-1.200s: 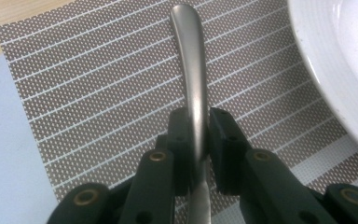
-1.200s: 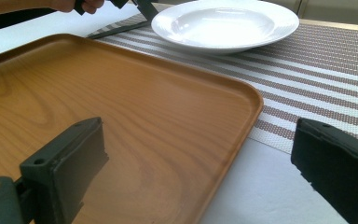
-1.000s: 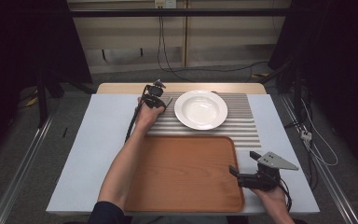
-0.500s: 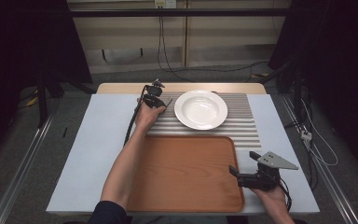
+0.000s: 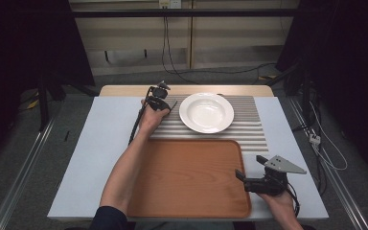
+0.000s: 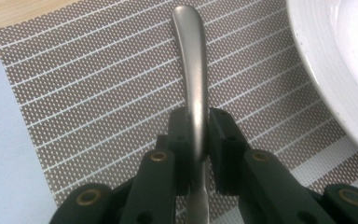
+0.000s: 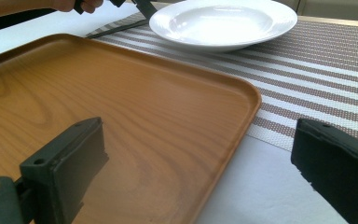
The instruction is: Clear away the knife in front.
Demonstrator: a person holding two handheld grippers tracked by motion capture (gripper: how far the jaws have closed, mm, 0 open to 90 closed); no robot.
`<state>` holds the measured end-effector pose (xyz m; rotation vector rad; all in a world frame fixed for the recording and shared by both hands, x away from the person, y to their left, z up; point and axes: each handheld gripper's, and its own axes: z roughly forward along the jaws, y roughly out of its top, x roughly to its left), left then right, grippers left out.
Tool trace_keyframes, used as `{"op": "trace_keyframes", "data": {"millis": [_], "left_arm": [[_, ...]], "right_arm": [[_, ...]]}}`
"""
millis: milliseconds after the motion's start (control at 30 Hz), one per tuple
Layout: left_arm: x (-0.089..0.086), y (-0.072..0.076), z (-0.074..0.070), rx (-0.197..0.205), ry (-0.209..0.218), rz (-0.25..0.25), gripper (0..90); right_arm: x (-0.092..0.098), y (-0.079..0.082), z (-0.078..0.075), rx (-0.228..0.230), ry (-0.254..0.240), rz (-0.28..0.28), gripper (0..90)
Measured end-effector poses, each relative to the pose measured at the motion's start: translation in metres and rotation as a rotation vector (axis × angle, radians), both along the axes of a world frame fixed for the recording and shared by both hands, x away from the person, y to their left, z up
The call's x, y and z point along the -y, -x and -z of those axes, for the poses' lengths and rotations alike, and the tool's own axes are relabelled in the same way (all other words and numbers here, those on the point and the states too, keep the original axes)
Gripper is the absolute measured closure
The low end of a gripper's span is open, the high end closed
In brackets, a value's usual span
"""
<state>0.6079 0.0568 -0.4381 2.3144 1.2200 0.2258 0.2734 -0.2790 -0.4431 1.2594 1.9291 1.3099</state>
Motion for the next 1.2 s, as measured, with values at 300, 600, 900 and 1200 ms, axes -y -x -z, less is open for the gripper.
{"op": "trace_keyframes", "data": {"millis": [300,600,900,1200], "left_arm": [[-0.008,-0.002,-0.013,0.006,0.056,-0.022,80.2],[-0.014,-0.001,-0.025,0.031,0.067,-0.003,80.2],[-0.012,0.004,-0.042,0.06,0.066,0.03,80.2],[-0.013,0.015,-0.056,0.081,0.067,0.077,80.2]], "right_arm": [[0.0,0.001,-0.001,0.002,-0.002,-0.001,3.0],[-0.001,-0.001,0.0,0.0,0.0,-0.005,3.0],[-0.001,0.0,0.0,0.002,0.0,-0.005,3.0],[-0.002,0.001,-0.001,0.002,0.005,-0.004,3.0]]}}
